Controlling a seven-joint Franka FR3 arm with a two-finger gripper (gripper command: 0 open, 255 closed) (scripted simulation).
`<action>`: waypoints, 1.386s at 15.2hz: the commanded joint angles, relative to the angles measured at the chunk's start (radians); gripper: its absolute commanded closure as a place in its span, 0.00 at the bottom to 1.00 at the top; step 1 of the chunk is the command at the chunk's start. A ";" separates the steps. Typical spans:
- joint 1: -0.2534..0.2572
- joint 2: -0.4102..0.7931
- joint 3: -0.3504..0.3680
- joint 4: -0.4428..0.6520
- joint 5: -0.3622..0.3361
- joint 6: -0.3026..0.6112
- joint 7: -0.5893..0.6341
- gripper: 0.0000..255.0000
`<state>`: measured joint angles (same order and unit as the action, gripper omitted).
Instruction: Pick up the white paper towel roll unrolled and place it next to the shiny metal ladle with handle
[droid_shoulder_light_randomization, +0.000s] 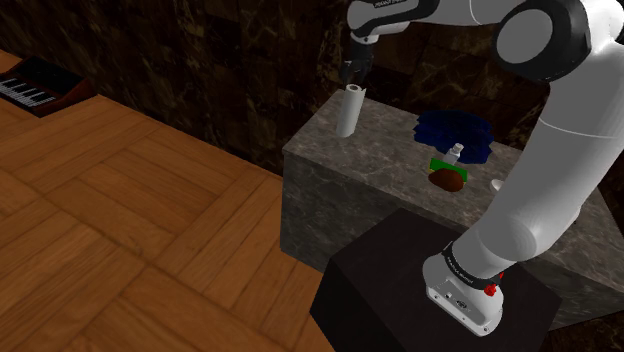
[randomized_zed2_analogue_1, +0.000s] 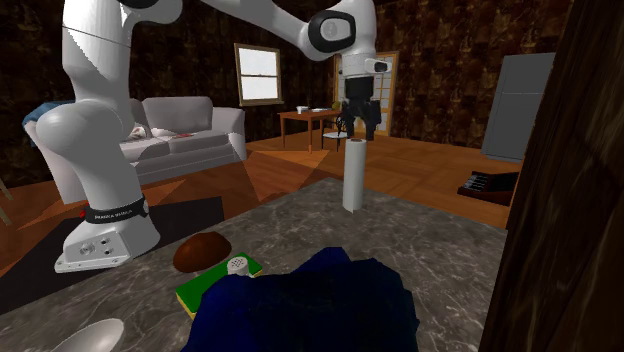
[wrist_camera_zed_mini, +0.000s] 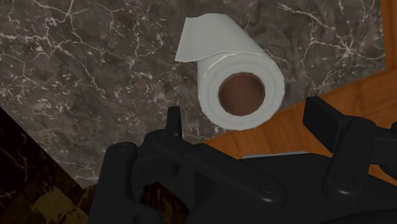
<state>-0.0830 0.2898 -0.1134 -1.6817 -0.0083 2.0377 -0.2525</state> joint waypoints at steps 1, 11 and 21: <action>-0.001 0.013 0.000 -0.008 0.002 0.021 -0.001 0.00; -0.003 0.036 0.001 -0.036 0.004 0.073 -0.003 0.00; -0.003 0.037 0.001 -0.033 0.004 0.071 -0.003 1.00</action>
<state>-0.0855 0.3266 -0.1121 -1.7151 -0.0035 2.1091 -0.2555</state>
